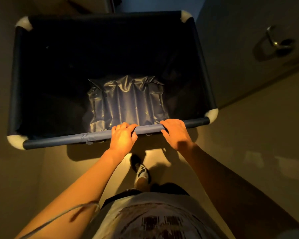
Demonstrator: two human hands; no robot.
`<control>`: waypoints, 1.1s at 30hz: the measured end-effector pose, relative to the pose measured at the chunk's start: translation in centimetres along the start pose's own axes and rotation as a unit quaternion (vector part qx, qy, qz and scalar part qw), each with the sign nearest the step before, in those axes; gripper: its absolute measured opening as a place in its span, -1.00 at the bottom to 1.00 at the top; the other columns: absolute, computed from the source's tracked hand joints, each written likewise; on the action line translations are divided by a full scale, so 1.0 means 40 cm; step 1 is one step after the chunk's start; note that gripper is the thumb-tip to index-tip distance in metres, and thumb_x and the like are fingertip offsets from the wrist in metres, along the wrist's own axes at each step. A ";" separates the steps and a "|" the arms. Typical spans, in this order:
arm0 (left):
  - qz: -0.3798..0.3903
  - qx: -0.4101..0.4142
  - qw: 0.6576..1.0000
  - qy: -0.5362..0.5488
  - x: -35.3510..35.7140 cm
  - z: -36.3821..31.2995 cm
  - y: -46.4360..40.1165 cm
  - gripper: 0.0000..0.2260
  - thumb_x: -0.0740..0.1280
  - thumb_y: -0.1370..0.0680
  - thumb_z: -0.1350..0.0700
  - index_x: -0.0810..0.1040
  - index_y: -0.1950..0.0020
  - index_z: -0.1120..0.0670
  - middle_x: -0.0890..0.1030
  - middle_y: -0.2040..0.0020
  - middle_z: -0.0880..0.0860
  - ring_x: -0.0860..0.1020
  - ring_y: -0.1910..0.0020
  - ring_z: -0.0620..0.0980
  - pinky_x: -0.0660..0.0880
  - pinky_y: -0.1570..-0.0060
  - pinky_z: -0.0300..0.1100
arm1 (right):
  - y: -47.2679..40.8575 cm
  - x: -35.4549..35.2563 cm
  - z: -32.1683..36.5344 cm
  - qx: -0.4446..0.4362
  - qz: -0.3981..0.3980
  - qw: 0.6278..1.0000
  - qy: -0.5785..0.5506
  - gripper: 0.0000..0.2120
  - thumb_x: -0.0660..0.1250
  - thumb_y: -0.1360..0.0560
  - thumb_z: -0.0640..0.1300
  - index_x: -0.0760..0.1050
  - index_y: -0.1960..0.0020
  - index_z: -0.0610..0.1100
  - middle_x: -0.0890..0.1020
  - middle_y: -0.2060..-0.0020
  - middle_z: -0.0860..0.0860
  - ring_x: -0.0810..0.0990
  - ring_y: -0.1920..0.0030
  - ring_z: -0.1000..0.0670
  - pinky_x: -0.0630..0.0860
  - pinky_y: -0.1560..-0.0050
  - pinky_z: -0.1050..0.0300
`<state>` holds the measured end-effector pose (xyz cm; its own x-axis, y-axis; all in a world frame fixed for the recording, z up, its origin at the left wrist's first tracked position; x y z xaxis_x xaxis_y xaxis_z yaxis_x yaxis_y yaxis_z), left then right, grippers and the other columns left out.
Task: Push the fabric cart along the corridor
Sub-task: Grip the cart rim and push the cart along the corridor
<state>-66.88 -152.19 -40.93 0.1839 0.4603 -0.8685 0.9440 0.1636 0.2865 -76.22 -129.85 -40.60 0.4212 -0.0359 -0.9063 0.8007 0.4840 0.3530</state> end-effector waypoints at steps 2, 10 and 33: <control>0.005 0.004 1.000 -0.002 0.002 0.002 0.014 -0.68 0.25 -0.61 0.06 0.54 -0.36 -0.02 0.59 -0.12 0.10 0.53 -0.11 0.19 0.37 -0.27 0.11 | 0.023 0.018 0.007 0.010 -0.007 1.000 -0.005 -0.60 0.20 -0.65 0.05 0.38 -0.47 0.03 0.55 -0.35 0.00 0.49 -0.36 -0.06 0.30 -0.49 -0.05; 0.017 0.031 0.999 -0.034 0.027 0.000 0.093 -0.67 0.23 -0.64 0.06 0.52 -0.39 0.01 0.58 -0.17 0.13 0.52 -0.14 0.20 0.35 -0.31 0.10 | 0.141 0.099 0.013 0.022 -0.031 0.998 -0.048 -0.59 0.20 -0.67 -0.10 0.35 -0.50 0.00 0.50 -0.39 -0.01 0.41 -0.43 -0.08 0.13 -0.59 -0.11; 0.088 0.109 0.982 -0.129 0.143 -0.074 0.356 -0.63 0.22 -0.65 -0.03 0.40 -0.46 -0.08 0.54 -0.31 0.10 0.42 -0.38 0.17 0.20 -0.51 0.23 | 0.609 0.273 -0.016 0.157 -0.119 0.977 -0.086 -0.59 0.29 -0.59 -0.10 0.46 -0.41 0.14 0.57 -0.34 0.09 0.47 -0.35 -0.03 0.31 -0.37 -0.05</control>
<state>-53.20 -144.64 -40.64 0.3862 0.2247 -0.8946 0.9224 -0.1014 0.3727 -52.38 -117.89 -42.03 0.2513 -0.2747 -0.9281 0.9643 0.1533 0.2158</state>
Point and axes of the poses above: each hand's wrist, its own y-axis away from the middle knuckle, its own x-axis out of the palm, z = x × y, the point moved 1 cm from there along -y, towards the middle knuckle
